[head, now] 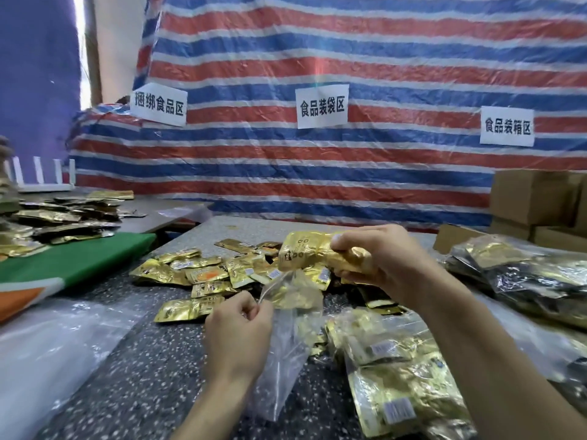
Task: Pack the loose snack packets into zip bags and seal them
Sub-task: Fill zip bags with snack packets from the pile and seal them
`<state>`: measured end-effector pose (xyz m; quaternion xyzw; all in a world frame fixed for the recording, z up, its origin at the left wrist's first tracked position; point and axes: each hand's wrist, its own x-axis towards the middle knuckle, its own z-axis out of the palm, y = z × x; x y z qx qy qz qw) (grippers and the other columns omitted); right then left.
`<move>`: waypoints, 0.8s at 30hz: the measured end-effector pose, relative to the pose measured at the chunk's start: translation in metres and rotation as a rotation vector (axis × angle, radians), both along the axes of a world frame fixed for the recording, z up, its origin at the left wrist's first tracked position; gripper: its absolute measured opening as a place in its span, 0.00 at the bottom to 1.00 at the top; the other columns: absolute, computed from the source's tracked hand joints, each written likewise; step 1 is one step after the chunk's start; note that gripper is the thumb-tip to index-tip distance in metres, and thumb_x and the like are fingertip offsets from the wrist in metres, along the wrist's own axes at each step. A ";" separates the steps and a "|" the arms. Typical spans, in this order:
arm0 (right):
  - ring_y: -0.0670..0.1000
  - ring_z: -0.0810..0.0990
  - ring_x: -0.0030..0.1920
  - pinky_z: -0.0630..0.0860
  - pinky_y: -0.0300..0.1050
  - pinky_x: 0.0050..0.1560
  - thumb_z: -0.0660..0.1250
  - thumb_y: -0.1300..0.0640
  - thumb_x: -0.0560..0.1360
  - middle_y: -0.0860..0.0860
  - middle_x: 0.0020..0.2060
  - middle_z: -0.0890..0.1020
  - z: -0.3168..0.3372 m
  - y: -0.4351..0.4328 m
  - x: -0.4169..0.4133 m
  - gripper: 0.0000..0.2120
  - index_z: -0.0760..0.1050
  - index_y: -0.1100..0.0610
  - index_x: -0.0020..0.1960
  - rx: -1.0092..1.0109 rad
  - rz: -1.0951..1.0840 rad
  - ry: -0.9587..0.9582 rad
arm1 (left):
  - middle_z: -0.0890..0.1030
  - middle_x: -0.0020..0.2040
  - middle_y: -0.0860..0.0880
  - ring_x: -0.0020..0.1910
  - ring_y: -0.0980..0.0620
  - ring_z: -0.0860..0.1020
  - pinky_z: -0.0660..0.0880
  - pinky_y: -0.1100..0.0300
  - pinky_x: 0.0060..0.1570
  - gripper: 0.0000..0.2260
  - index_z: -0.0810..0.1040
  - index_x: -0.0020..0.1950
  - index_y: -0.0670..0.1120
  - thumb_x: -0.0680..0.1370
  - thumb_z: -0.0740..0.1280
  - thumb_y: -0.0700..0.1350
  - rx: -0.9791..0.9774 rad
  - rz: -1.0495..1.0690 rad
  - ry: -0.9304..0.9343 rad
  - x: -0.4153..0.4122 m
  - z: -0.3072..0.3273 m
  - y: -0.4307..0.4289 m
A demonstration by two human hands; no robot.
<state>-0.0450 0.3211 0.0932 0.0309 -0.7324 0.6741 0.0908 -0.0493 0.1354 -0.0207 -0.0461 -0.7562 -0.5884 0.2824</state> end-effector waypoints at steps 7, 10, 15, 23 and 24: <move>0.48 0.81 0.28 0.76 0.39 0.26 0.74 0.61 0.70 0.54 0.30 0.84 -0.004 -0.005 0.013 0.06 0.81 0.64 0.42 0.258 -0.033 -0.095 | 0.75 0.26 0.43 0.19 0.54 0.74 0.71 0.62 0.20 0.13 0.72 0.35 0.36 0.79 0.67 0.37 0.146 -0.125 -0.010 0.008 0.003 0.006; 0.57 0.87 0.38 0.84 0.52 0.34 0.71 0.60 0.71 0.58 0.39 0.86 -0.010 -0.008 0.012 0.08 0.81 0.65 0.46 0.449 -0.033 -0.207 | 0.75 0.27 0.41 0.21 0.47 0.77 0.73 0.61 0.21 0.15 0.71 0.35 0.36 0.80 0.66 0.41 0.153 -0.142 0.053 0.014 0.009 0.011; 0.55 0.86 0.33 0.81 0.46 0.30 0.71 0.59 0.77 0.58 0.37 0.86 -0.015 -0.015 0.015 0.10 0.81 0.67 0.49 0.431 0.090 -0.318 | 0.77 0.34 0.36 0.30 0.39 0.79 0.78 0.44 0.29 0.17 0.72 0.37 0.35 0.80 0.65 0.46 0.109 -0.204 0.113 0.024 0.016 0.018; 0.43 0.82 0.29 0.76 0.34 0.28 0.71 0.41 0.75 0.47 0.37 0.87 0.007 -0.010 0.027 0.17 0.86 0.56 0.44 0.489 -0.098 0.019 | 0.77 0.26 0.42 0.22 0.44 0.76 0.74 0.57 0.21 0.15 0.72 0.38 0.38 0.82 0.64 0.44 0.294 -0.259 0.215 0.026 0.022 0.012; 0.43 0.81 0.30 0.76 0.34 0.28 0.71 0.42 0.76 0.46 0.36 0.87 0.008 -0.012 0.028 0.16 0.86 0.55 0.43 0.463 -0.091 0.062 | 0.77 0.26 0.41 0.21 0.45 0.75 0.73 0.57 0.20 0.16 0.72 0.37 0.38 0.82 0.64 0.44 0.319 -0.255 0.240 0.026 0.024 0.011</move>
